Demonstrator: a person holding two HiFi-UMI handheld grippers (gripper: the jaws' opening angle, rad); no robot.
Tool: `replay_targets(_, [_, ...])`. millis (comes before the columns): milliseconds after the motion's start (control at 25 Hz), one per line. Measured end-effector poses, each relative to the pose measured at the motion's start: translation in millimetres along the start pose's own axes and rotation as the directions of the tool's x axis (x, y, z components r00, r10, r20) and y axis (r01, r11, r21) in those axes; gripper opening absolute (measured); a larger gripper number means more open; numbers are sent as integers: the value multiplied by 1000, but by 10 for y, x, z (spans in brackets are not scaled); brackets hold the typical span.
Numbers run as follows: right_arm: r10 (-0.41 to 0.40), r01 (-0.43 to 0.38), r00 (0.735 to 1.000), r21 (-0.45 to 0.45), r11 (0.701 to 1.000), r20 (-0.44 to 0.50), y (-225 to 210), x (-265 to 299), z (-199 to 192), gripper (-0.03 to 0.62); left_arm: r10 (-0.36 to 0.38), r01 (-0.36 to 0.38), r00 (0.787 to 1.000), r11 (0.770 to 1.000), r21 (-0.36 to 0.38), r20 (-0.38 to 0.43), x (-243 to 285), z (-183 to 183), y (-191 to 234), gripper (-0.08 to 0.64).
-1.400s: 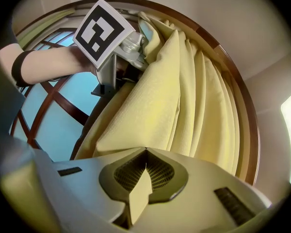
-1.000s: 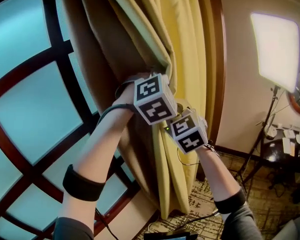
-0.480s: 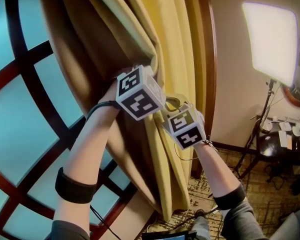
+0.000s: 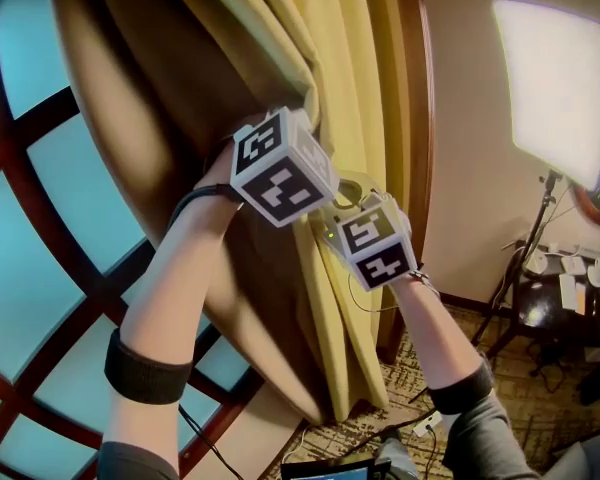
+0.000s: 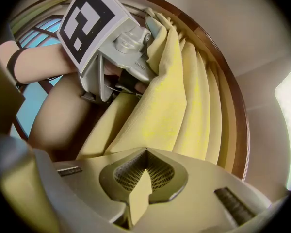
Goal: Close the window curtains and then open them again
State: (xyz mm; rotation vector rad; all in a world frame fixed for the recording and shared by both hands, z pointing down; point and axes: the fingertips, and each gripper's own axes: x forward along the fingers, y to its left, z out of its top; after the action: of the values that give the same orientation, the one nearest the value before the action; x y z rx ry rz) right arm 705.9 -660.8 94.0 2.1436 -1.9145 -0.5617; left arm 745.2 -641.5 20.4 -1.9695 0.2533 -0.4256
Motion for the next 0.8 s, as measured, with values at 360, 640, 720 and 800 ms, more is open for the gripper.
replay_targets(360, [-8,8,1000,-9,1000,4,-268,113,-34,2,6,-6,1000,1000,15,-6,251,147,127,0])
replay_targets(640, [-5,6,1000,-20,1000,9,-387,150,40,2,-8,9,1000,999,37,-9,333,260,195,0])
replay_targets(720, [-4,4,1000,-31,999,-15,-563,217,-99,0,-35,37,999,997,73,-23,636,331,106,0])
replay_targets(800, [-15,13,999,-33,999,-36,-711,262,-251,0,-48,50,999,996,81,-22,881,355,42,0])
